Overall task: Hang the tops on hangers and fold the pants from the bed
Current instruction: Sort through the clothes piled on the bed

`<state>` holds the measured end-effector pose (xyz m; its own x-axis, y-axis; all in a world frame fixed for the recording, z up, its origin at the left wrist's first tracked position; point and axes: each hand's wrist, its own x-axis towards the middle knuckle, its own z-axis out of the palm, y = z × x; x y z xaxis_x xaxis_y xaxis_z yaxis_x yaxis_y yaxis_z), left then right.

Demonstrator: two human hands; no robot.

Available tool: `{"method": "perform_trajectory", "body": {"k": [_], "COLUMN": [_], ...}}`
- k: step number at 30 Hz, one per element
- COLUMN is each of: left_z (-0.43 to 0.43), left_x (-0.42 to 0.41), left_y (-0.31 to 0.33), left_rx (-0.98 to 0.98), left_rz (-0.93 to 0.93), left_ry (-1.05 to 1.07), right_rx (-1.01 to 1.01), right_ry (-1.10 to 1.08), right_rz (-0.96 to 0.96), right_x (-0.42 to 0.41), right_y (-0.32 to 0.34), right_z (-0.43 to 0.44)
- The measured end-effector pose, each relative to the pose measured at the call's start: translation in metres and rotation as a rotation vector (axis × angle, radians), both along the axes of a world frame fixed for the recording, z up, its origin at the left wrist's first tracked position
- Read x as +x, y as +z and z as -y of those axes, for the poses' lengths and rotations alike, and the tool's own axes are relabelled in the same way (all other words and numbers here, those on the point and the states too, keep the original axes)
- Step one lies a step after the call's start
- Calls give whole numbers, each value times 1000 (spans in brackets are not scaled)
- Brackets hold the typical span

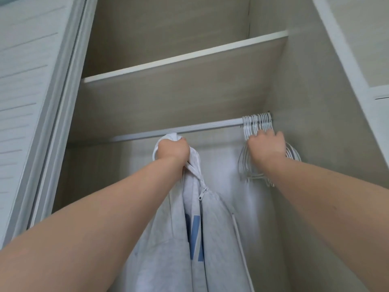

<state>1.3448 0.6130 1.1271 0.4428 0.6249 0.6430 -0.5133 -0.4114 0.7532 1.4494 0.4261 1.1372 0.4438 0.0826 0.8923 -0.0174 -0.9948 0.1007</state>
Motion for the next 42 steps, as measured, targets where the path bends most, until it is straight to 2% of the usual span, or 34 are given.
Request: {"method": "perform_trajectory", "body": {"k": [7,12,14,18,22,27,29,32,35,39,42], "left_z": [-11,-16,-18,-20,-20,-18,-15,-9,2,26,53], "left_x": [8,-4,-12,-32,-54,-78,-89,-106,-126,-157,-183], "left_y": [-4,-6,-5,-6,-15,-29,-36,-47,-59,-71,-72], "left_rx": [-4,-24,-40,-53,-91,-100,-123,-139,-158,-162,-152], "left_rz": [-4,28,47,67,54,59,67,53,30,4,-19], "left_ry": [-38,-37,-41,-27,-59,-93,-124,-166,-204,-211,-204], "right_rx": [77,110,234,657,950,1125,1189,1228,1215,1186,1149], "right_ry": [82,129,311,788,1091,1303,1389,1524,1535,1420,1431], "right_rz": [77,205,181,31,-27,66,-21,-287,-419,-347,-327], "right_x": [6,-9,-17,-41,-73,-123,-144,-175,-199,-225,-247], "right_y": [19,23,18,-1,-28,-62,-69,-71,-74,-85,-90], "right_z": [6,7,5,3,8,20,22,28,41,69,101]}}
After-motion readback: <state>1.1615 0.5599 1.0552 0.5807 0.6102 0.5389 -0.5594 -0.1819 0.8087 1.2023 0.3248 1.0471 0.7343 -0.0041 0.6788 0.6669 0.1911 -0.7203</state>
